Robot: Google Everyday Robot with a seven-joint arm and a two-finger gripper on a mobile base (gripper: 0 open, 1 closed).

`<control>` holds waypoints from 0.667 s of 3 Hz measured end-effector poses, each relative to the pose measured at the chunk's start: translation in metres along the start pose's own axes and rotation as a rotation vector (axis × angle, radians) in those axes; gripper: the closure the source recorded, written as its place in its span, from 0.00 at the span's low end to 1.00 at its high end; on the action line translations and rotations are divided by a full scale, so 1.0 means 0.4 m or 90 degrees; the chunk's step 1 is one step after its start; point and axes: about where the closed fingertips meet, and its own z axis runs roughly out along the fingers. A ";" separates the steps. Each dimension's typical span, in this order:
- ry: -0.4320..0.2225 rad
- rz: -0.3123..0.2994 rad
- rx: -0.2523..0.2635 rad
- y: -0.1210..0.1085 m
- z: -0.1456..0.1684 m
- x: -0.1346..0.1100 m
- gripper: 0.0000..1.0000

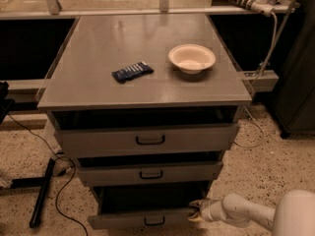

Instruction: Close top drawer

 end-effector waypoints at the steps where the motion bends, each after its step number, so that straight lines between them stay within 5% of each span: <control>1: 0.000 0.000 0.000 -0.001 -0.004 -0.004 1.00; 2: 0.000 0.000 0.000 -0.001 -0.004 -0.004 0.82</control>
Offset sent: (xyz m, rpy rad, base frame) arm -0.0001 0.0004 0.0025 0.0000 -0.0001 0.0000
